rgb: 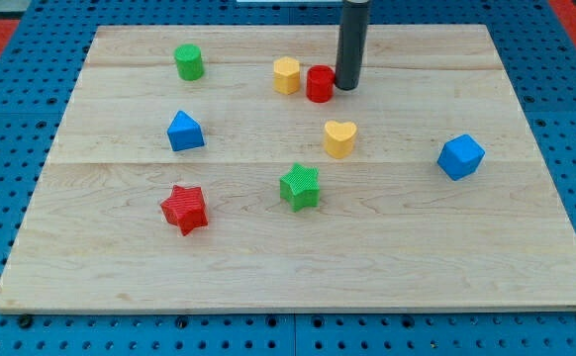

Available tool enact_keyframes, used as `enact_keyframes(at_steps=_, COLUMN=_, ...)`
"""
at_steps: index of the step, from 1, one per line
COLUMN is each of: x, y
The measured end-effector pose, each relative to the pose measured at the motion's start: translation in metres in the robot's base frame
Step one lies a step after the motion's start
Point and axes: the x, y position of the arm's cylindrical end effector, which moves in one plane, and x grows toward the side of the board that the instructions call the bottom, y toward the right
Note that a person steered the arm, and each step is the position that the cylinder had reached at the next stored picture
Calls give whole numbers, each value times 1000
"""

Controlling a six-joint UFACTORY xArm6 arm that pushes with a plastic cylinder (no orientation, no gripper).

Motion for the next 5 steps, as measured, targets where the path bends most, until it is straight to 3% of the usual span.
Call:
enact_keyframes(at_steps=2, x=17, y=-5)
enact_keyframes(at_steps=5, x=84, y=50)
